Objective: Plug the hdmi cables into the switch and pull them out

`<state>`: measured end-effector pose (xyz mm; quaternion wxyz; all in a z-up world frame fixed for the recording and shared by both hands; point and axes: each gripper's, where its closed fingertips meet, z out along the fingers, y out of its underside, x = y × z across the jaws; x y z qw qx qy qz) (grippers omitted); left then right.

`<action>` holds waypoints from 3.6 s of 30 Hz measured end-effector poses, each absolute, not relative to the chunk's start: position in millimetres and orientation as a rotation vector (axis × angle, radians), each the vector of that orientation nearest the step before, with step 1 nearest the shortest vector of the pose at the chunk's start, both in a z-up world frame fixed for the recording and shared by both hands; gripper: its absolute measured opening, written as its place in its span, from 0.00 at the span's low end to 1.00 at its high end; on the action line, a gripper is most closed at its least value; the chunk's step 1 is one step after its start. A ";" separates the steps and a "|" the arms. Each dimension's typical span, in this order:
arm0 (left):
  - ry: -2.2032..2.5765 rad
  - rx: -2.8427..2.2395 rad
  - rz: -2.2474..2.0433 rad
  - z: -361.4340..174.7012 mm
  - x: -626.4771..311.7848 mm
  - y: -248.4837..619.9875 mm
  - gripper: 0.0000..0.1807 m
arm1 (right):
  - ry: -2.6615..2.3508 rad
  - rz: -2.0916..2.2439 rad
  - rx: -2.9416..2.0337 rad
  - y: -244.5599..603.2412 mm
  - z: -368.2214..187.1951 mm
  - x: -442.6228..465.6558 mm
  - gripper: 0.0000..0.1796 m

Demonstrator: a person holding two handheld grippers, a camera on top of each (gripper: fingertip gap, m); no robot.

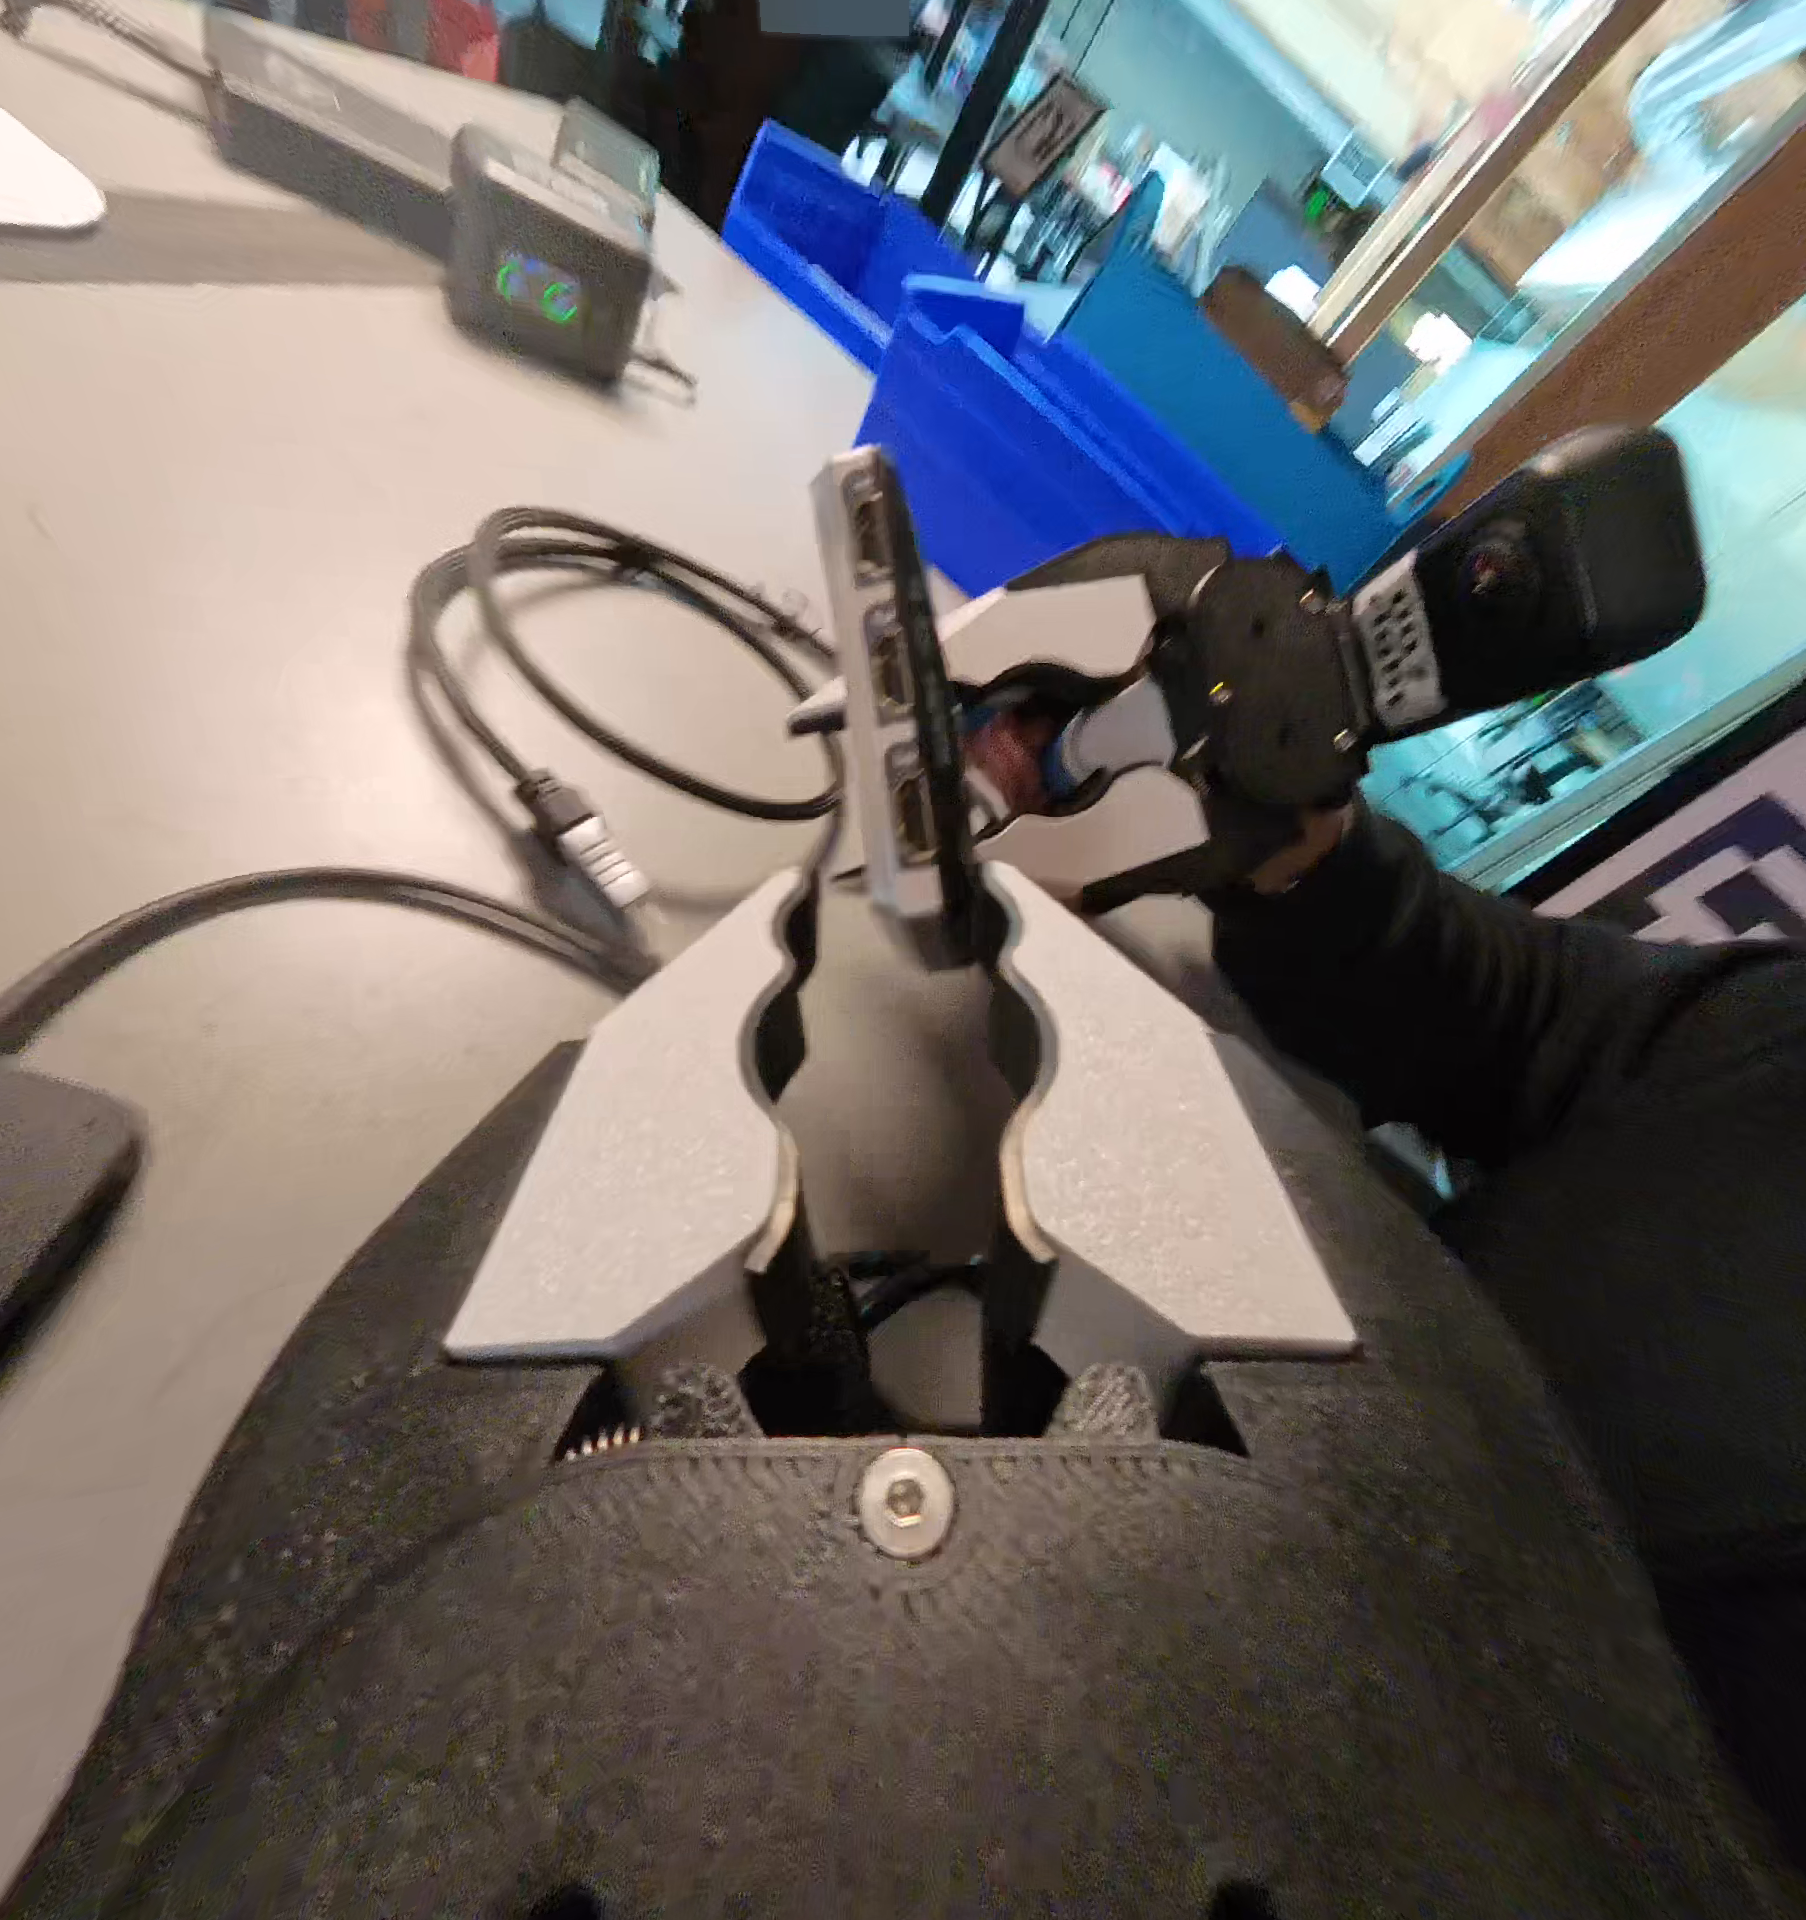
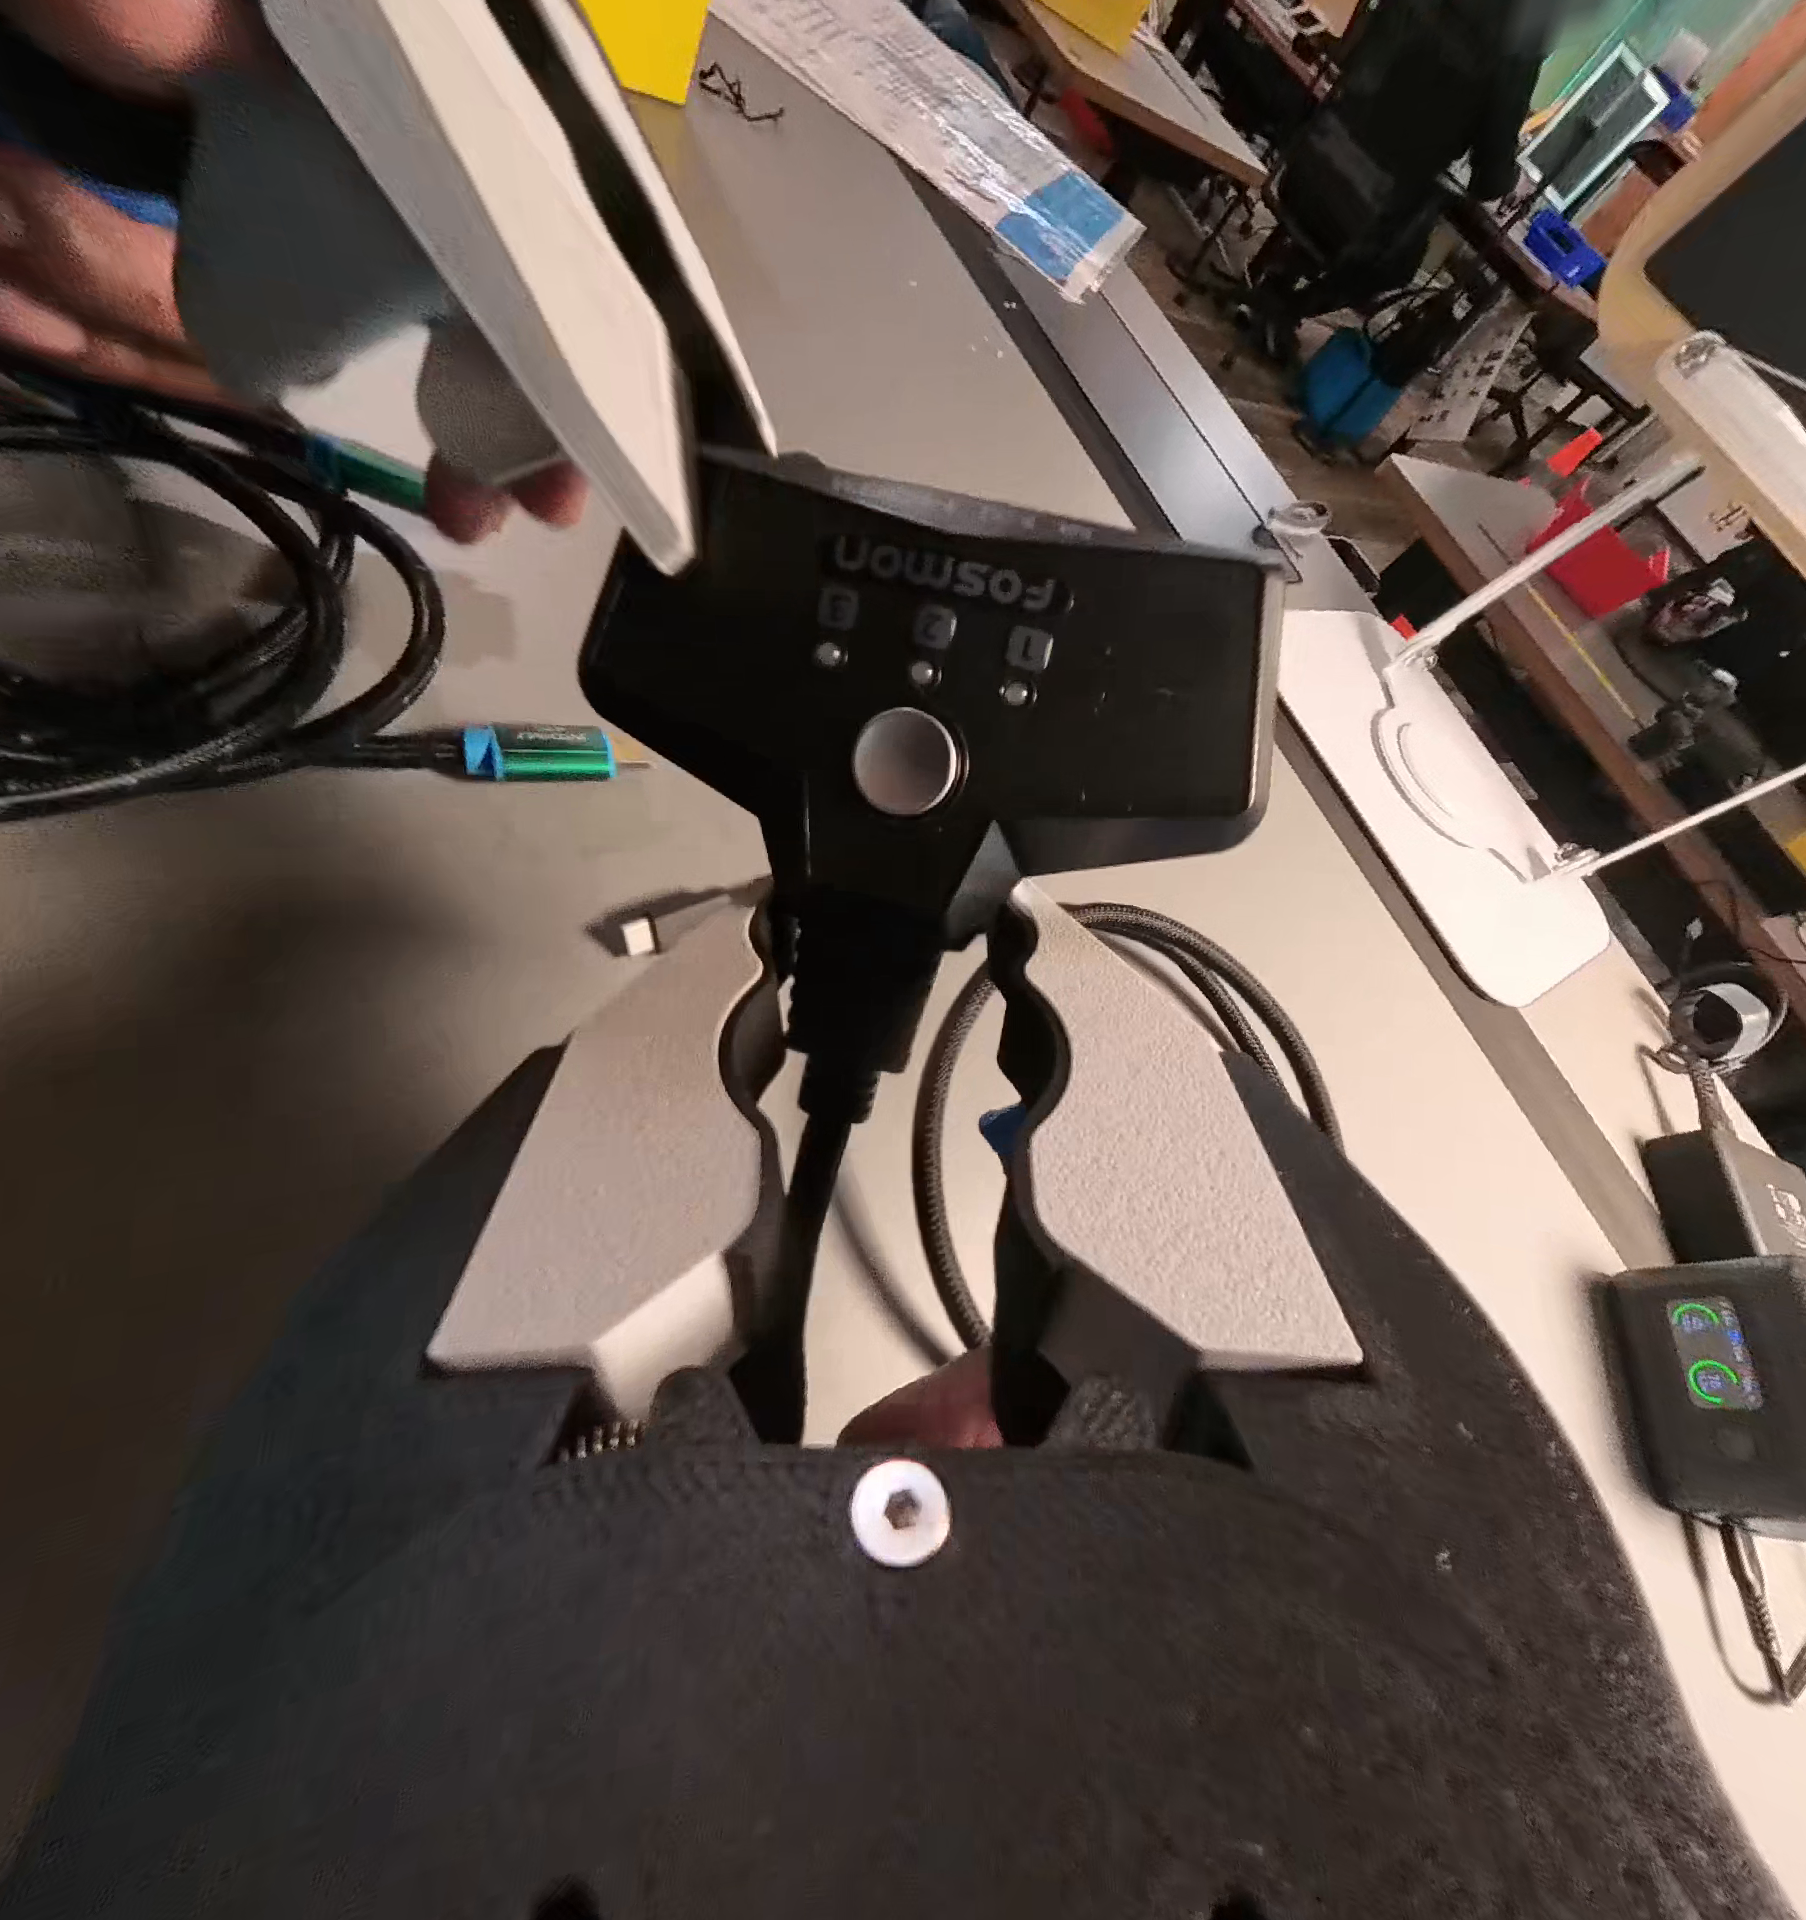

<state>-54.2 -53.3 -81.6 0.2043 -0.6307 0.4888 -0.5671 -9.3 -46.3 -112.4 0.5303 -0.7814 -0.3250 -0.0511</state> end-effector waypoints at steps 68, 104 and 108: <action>2.147 -1.320 -1.009 -129.7 -116.2 -77.1 0.20 | -1.377 0.586 -2.078 -152.7 -174.6 -58.0 0.21; 2.234 -0.883 -0.295 -143.5 -86.7 -87.2 0.11 | -1.351 0.650 -2.162 -161.4 -172.5 -51.7 0.20; 2.254 -0.827 -0.215 -144.5 -88.5 -88.5 0.11 | -1.370 0.648 -2.164 -164.2 -172.2 -53.4 0.20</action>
